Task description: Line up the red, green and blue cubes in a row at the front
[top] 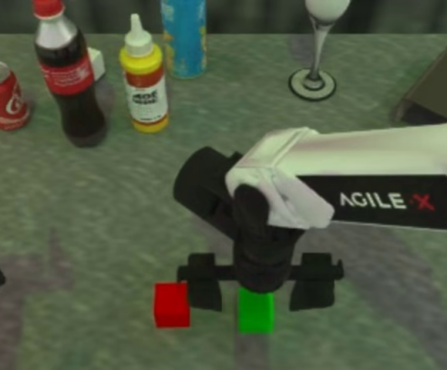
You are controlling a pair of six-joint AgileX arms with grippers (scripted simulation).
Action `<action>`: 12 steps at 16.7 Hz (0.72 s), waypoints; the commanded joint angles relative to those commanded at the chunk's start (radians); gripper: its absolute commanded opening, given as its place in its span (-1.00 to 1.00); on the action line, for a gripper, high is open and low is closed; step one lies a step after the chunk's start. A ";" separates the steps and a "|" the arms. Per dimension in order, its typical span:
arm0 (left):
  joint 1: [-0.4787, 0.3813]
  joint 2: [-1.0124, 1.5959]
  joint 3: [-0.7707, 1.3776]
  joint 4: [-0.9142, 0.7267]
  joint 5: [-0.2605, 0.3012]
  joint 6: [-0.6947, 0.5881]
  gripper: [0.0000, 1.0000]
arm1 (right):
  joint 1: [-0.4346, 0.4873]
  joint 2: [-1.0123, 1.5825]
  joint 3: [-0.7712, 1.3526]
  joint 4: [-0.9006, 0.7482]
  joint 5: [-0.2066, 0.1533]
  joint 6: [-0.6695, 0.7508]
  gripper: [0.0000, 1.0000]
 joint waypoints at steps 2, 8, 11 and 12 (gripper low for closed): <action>0.000 0.000 0.000 0.000 0.000 0.000 1.00 | 0.000 0.000 0.000 0.000 0.000 0.000 1.00; 0.000 0.000 0.000 0.000 0.000 0.000 1.00 | 0.001 -0.005 0.014 -0.017 0.000 0.000 1.00; 0.000 0.000 0.000 0.000 0.000 0.000 1.00 | 0.004 -0.037 0.076 -0.117 -0.001 0.002 1.00; 0.000 0.000 0.000 0.000 0.000 0.000 1.00 | 0.005 -0.050 0.100 -0.159 -0.001 0.002 1.00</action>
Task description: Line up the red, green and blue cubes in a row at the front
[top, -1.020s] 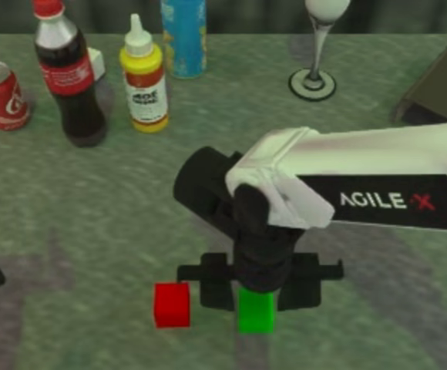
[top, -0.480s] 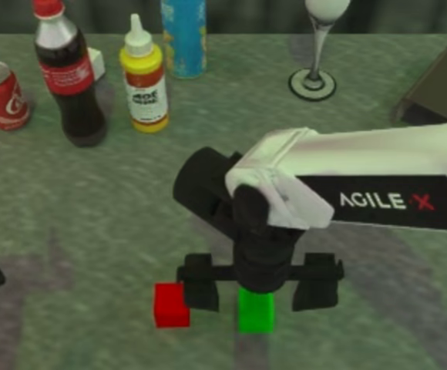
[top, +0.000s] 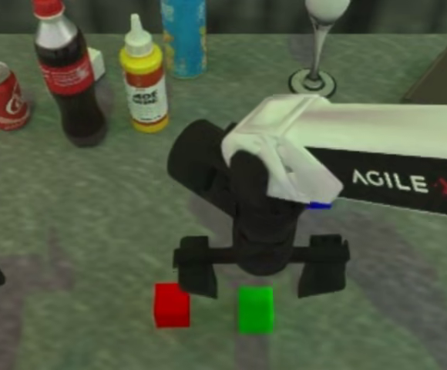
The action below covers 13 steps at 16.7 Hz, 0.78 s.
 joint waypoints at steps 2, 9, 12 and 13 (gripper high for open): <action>0.000 0.000 0.000 0.000 0.000 0.000 1.00 | 0.002 -0.025 0.042 -0.066 0.000 -0.001 1.00; 0.000 0.000 0.000 0.000 0.000 0.000 1.00 | -0.015 -0.021 0.073 -0.094 0.000 -0.017 1.00; 0.000 0.000 0.000 0.000 0.000 0.000 1.00 | -0.097 0.058 0.175 -0.132 -0.001 -0.098 1.00; 0.000 0.000 0.000 0.000 0.000 0.000 1.00 | -0.135 0.093 0.226 -0.148 -0.001 -0.134 1.00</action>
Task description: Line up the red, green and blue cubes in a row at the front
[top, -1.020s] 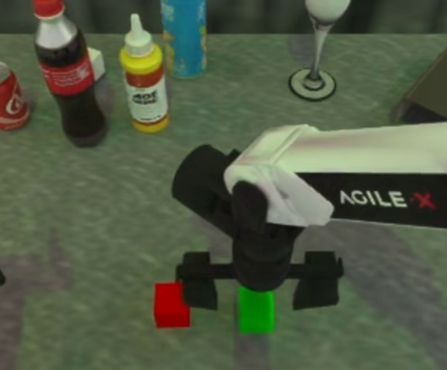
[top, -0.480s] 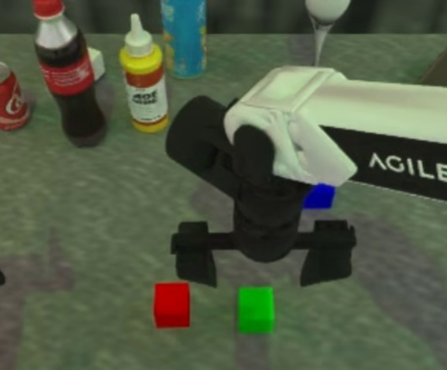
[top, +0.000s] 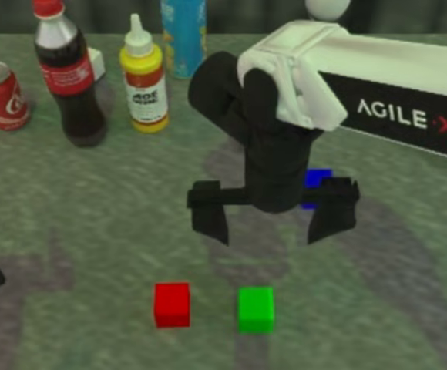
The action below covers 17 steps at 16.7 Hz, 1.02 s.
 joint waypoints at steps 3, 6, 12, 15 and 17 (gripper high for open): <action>0.000 0.000 0.000 0.000 0.000 0.000 1.00 | -0.129 0.111 0.173 -0.053 -0.002 -0.126 1.00; 0.000 0.000 0.000 0.000 0.000 0.000 1.00 | -0.246 0.202 0.309 -0.094 -0.002 -0.243 1.00; 0.000 0.000 0.000 0.000 0.000 0.000 1.00 | -0.289 0.233 0.353 -0.107 -0.001 -0.288 1.00; 0.000 0.000 0.000 0.000 0.000 0.000 1.00 | -0.291 0.245 0.318 -0.068 -0.002 -0.287 1.00; 0.000 0.000 0.000 0.000 0.000 0.000 1.00 | -0.291 0.265 0.265 0.009 -0.002 -0.287 1.00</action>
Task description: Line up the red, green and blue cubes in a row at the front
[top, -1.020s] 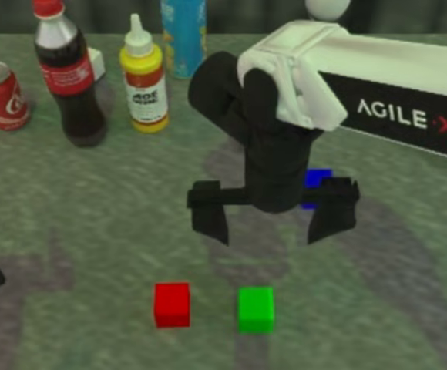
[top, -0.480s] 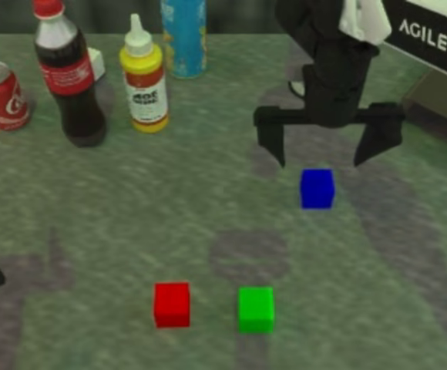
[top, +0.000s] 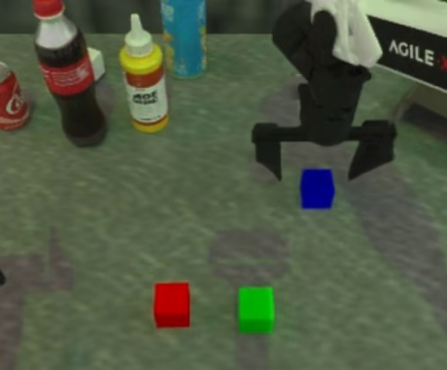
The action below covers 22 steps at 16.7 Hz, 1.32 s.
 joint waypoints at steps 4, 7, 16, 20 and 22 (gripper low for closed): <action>0.000 0.000 0.000 0.000 0.000 0.000 1.00 | 0.000 0.045 -0.108 0.158 0.001 0.000 1.00; 0.000 0.000 0.000 0.000 0.000 0.000 1.00 | 0.000 0.054 -0.127 0.181 0.001 0.001 1.00; 0.000 0.000 0.000 0.000 0.000 0.000 1.00 | 0.000 0.054 -0.127 0.181 0.001 0.001 -0.06; 0.000 0.000 0.000 0.000 0.000 0.000 1.00 | 0.000 0.054 -0.127 0.181 0.001 0.001 -0.66; 0.000 0.000 0.000 0.000 0.000 0.000 1.00 | 0.000 0.054 -0.127 0.181 0.001 0.001 -0.96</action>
